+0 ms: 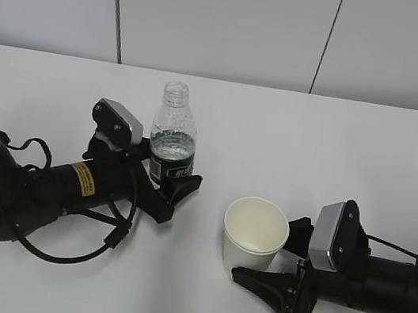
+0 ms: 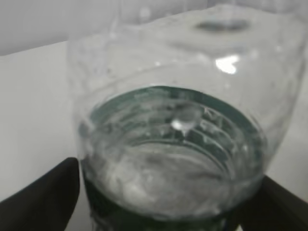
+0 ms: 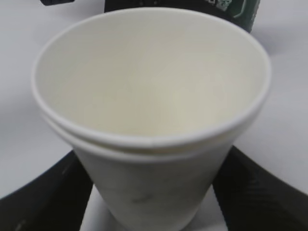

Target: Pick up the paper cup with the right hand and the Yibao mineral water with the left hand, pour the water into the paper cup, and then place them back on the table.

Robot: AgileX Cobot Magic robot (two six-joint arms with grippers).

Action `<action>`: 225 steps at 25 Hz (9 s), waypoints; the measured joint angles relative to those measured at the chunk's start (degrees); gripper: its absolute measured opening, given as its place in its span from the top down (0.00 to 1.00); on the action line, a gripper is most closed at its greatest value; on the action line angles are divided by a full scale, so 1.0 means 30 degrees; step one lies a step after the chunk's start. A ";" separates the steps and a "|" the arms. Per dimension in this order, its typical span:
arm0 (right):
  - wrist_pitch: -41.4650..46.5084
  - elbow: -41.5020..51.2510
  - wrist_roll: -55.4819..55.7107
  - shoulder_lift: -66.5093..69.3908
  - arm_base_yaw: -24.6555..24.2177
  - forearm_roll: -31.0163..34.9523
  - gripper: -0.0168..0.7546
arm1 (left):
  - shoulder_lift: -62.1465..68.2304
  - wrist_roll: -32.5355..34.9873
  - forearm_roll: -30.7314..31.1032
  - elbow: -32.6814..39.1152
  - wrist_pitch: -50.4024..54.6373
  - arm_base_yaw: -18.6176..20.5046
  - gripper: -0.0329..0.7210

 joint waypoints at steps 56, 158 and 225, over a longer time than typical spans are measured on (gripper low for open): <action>0.3502 -0.8976 1.3162 -0.0693 0.1516 -0.6072 0.36 | -0.4078 1.2475 -0.0776 -0.2865 0.5027 0.0958 0.43; 0.2110 -1.0674 1.5757 -0.0693 0.1516 -1.0361 0.36 | -0.4078 2.9988 -0.3515 -0.2880 0.0412 0.0958 0.47; 0.6056 -1.0674 0.7459 -0.0693 0.1527 0.1125 0.37 | -0.4000 0.1141 -0.2915 0.0946 0.0207 0.0942 0.47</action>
